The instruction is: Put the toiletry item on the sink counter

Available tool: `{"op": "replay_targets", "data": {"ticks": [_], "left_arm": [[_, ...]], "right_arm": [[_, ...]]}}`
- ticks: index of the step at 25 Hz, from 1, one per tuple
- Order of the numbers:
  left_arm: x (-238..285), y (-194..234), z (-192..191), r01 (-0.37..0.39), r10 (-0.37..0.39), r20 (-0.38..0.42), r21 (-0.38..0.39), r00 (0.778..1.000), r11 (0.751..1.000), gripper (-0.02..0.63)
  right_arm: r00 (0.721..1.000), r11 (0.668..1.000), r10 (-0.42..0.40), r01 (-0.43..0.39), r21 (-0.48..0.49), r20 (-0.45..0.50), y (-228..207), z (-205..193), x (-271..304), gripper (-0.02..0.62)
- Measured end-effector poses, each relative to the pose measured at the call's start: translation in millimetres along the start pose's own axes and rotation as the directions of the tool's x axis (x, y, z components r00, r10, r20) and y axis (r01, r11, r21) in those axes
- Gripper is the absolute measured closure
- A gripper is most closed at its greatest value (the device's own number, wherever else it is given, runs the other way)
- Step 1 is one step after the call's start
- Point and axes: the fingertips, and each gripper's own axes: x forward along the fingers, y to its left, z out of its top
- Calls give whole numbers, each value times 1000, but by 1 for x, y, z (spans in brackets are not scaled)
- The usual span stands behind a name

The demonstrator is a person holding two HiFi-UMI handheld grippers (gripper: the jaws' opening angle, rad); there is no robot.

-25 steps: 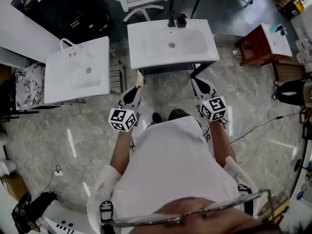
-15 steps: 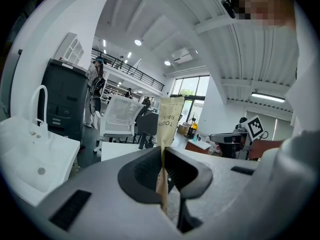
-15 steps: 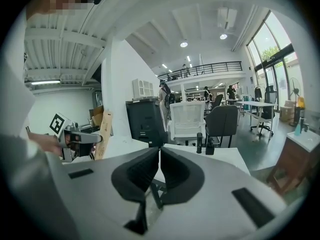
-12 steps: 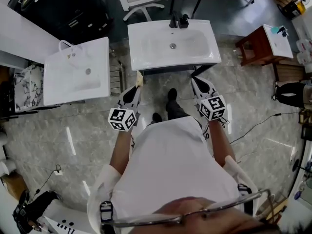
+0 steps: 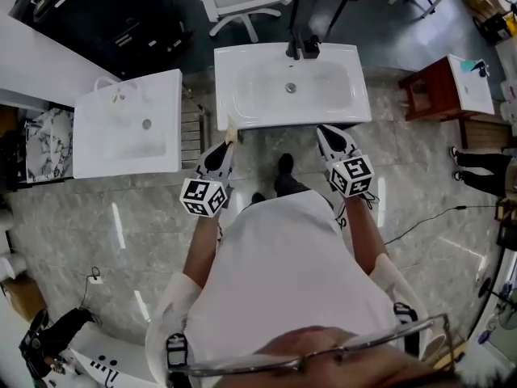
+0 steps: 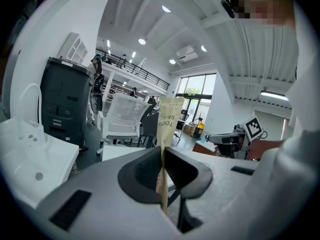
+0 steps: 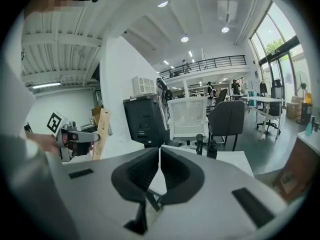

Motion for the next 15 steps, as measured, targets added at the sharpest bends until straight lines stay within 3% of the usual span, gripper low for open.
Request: {"op": "replay_targets", "data": {"ticks": [15], "left_arm": [[108, 5, 17, -99, 103, -84, 53, 991, 994, 580]], "right_arm": [[991, 993, 116, -114, 30, -62, -99, 16, 74, 581]]}}
